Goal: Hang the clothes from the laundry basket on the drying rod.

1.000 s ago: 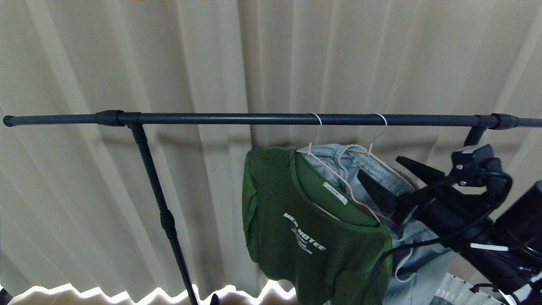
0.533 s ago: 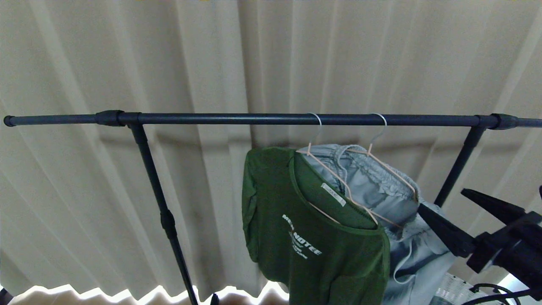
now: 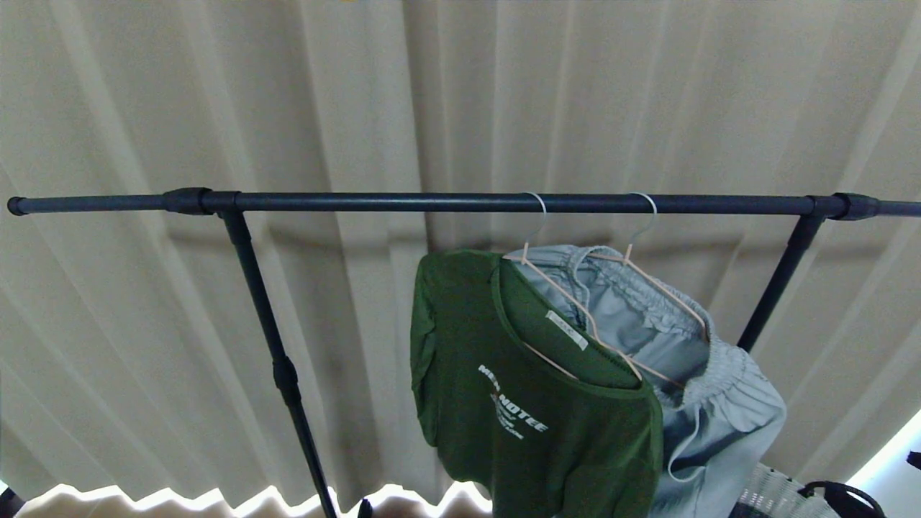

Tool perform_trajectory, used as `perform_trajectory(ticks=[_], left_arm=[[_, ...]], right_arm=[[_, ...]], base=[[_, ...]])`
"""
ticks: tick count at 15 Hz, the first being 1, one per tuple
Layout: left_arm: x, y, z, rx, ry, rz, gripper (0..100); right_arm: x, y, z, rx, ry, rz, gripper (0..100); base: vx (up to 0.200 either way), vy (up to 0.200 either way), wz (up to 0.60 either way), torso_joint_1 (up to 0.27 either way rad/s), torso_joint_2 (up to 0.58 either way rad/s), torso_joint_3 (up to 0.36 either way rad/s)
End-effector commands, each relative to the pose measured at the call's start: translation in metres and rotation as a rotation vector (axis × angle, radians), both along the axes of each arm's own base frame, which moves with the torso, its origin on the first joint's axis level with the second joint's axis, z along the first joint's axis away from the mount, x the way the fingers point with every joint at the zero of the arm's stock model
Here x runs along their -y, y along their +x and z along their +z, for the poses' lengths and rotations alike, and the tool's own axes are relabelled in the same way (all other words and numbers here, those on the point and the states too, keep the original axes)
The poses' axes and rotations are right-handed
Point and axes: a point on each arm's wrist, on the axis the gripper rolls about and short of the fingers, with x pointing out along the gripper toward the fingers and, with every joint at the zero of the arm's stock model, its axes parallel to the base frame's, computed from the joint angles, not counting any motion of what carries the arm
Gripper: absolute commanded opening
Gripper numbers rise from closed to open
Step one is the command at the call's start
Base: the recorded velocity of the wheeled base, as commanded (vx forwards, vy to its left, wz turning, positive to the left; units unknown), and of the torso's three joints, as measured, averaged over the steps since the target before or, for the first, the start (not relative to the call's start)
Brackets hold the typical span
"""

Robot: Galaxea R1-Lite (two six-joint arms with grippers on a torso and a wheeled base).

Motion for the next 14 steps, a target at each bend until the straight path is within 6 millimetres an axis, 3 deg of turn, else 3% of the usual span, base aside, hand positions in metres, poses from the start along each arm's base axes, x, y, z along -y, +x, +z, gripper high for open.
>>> perform_trajectory(ticks=[1, 3, 7, 9, 12, 14], left_arm=[[0.0, 0.0, 0.0, 0.001, -0.002, 0.001, 100], [0.0, 0.0, 0.0, 0.001, -0.004, 0.001, 100], [0.0, 0.0, 0.0, -0.001, -0.004, 0.001, 100], [0.0, 0.0, 0.0, 0.001, -0.004, 0.001, 100], [0.0, 0.0, 0.0, 0.001, -0.004, 0.002, 100], [0.0, 0.0, 0.0, 0.001, -0.005, 0.002, 100]], right_arm=[[0.009, -0.036, 0.006, 0.134, 0.009, -0.125, 100], [0.011, -0.049, -0.003, 0.141, 0.0, -0.202, 100], [0.011, -0.087, -0.044, 0.276, 0.011, -0.272, 100], [0.013, -0.083, -0.05, 0.288, 0.057, -0.372, 100], [0.013, -0.071, -0.061, 0.378, 0.089, -0.362, 100], [0.011, -0.07, -0.059, 0.416, 0.051, -0.299, 100]], base=[[0.0, 0.0, 0.0, 0.0, 0.0, 0.0], [0.0, 0.0, 0.0, 0.0, 0.0, 0.0], [0.0, 0.0, 0.0, 0.0, 0.0, 0.0], [0.0, 0.0, 0.0, 0.0, 0.0, 0.0], [0.0, 0.0, 0.0, 0.0, 0.0, 0.0], [0.0, 0.0, 0.0, 0.0, 0.0, 0.0]])
